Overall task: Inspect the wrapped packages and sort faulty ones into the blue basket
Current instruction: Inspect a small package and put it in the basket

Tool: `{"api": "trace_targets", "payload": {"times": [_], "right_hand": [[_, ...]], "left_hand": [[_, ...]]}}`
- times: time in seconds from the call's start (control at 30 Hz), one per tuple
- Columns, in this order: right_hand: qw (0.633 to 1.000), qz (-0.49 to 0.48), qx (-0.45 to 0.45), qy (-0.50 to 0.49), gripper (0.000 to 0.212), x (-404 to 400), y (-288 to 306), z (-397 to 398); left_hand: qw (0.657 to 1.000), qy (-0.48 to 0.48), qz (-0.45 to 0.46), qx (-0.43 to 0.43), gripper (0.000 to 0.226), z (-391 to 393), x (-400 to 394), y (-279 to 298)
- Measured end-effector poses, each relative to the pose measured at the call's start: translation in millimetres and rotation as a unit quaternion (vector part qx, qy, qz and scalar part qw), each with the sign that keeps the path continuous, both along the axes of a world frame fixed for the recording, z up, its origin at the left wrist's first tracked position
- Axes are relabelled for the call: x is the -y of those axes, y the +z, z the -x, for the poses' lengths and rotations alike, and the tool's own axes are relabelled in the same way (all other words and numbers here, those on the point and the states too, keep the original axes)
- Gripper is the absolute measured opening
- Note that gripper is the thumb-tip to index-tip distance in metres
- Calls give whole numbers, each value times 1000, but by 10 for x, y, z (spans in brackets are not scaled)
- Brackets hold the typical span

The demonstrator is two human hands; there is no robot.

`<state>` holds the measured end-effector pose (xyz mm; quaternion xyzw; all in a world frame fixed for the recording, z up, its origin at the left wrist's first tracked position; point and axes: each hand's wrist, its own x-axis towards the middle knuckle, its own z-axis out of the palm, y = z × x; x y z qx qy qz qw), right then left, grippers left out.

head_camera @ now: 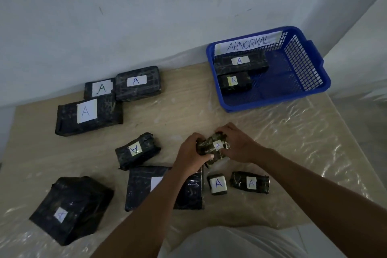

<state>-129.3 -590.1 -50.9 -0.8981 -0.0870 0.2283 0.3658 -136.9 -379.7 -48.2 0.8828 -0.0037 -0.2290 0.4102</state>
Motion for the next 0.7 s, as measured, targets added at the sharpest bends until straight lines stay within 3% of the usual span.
{"api": "trace_targets", "payload": {"times": [0.17, 0.4, 0.53, 0.7], "right_hand": [[984, -123, -52, -121, 52, -17, 227, 77], [955, -248, 14, -162, 45, -335, 1151, -56], [944, -287, 43, -157, 43, -570, 1709, -132], [931, -325, 82, -143, 25, -869, 2217, -177]], "left_hand": [[994, 43, 95, 26, 39, -92, -82, 215], [963, 105, 232, 84, 27, -270, -360, 1111], [959, 99, 239, 116, 17, -338, -568, 1709], [955, 99, 224, 170, 15, -378, -847, 2237]]}}
